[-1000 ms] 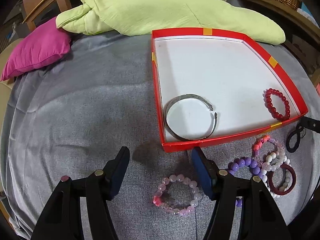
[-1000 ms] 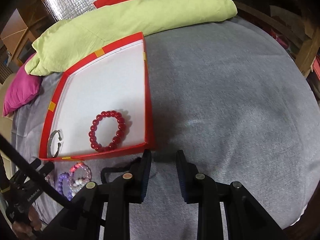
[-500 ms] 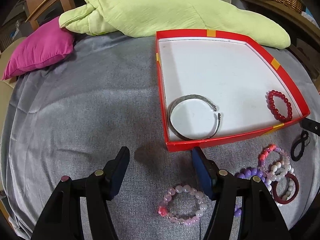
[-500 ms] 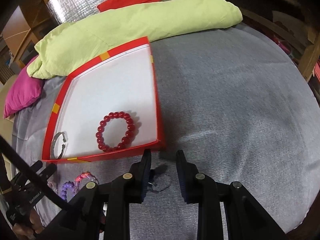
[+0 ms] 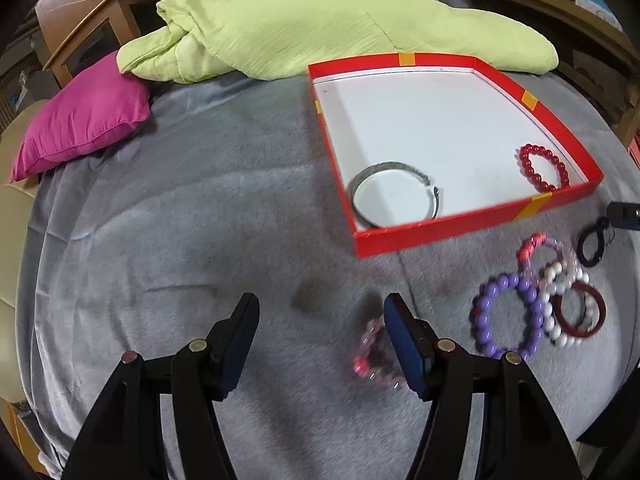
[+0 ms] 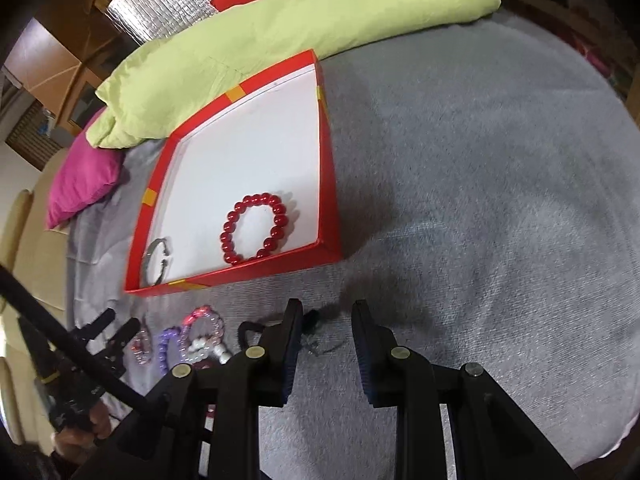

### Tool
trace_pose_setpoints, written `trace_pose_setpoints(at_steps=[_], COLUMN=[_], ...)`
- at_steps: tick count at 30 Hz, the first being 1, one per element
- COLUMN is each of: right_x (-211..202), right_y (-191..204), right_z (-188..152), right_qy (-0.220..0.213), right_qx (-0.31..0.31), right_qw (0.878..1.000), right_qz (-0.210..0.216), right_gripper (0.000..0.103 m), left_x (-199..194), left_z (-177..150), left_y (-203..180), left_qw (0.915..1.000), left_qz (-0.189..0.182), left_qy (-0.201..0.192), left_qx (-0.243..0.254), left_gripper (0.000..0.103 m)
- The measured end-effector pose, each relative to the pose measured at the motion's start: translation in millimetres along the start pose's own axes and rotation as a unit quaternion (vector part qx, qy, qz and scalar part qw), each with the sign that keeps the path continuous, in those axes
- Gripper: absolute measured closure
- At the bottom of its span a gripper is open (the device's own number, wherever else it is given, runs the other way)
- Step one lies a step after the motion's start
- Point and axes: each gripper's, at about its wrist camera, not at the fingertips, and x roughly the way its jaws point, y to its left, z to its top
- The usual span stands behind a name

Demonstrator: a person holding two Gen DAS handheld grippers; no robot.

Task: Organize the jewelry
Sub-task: 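Withdraw both open grippers from the box back over the table, then grasp the black hair tie with the right gripper while the left gripper grasps the pink bead bracelet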

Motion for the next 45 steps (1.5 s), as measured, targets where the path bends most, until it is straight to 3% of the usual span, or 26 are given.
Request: trace_pose_setpoints(at_steps=[5,7,9,15,18,20,25,30,45], right_x=[-7,-12,-15,3,10,11,9,3,0], right_y=[-2,-3,-3,5,10,14,18,12,0], right_z=[0,-1,-1,-5,-6,-7,-8,-5,-6], right_qy=[-0.008,-0.015,-0.016,0.006,0.009,0.001,-0.014,-0.028,-0.023], right_qx=[0.004,0.003,0.001,-0.006,-0.019,-0.031,-0.048,-0.036,-0.021], right_qw=[0.999,0.999,0.999,1.000,1.000,0.999,0.998,0.999,0.999], right_qz=[0.032,0.041,0.041,0.020,0.005,-0.009,-0.024,-0.025,-0.022], right_gripper=[0.075,0.069,0.061,0.061,0.070,0.085,0.094,0.094,0.094], left_x=[-15,-20,-25,-33,-39,-40,-37,-29,-6], left_z=[-9,-11,-14,-16,-16,-15,-11,-3,19], left_y=[2,1,-1,-18,-36,-48,-64,-74,-110], left_qw=[0.9992,0.9983,0.9974,0.9913,0.9863,0.9825,0.9786,0.9766,0.9769], left_qz=[-0.035,-0.048,-0.058,-0.111,-0.134,-0.153,-0.173,-0.197,-0.200], left_qy=[-0.016,-0.023,-0.029,-0.040,-0.048,-0.046,-0.041,-0.027,-0.014], left_qx=[0.015,0.026,0.033,0.059,0.084,0.097,0.104,0.081,0.074], left_gripper=[0.037,0.037,0.037,0.037,0.037,0.037,0.037,0.037,0.037])
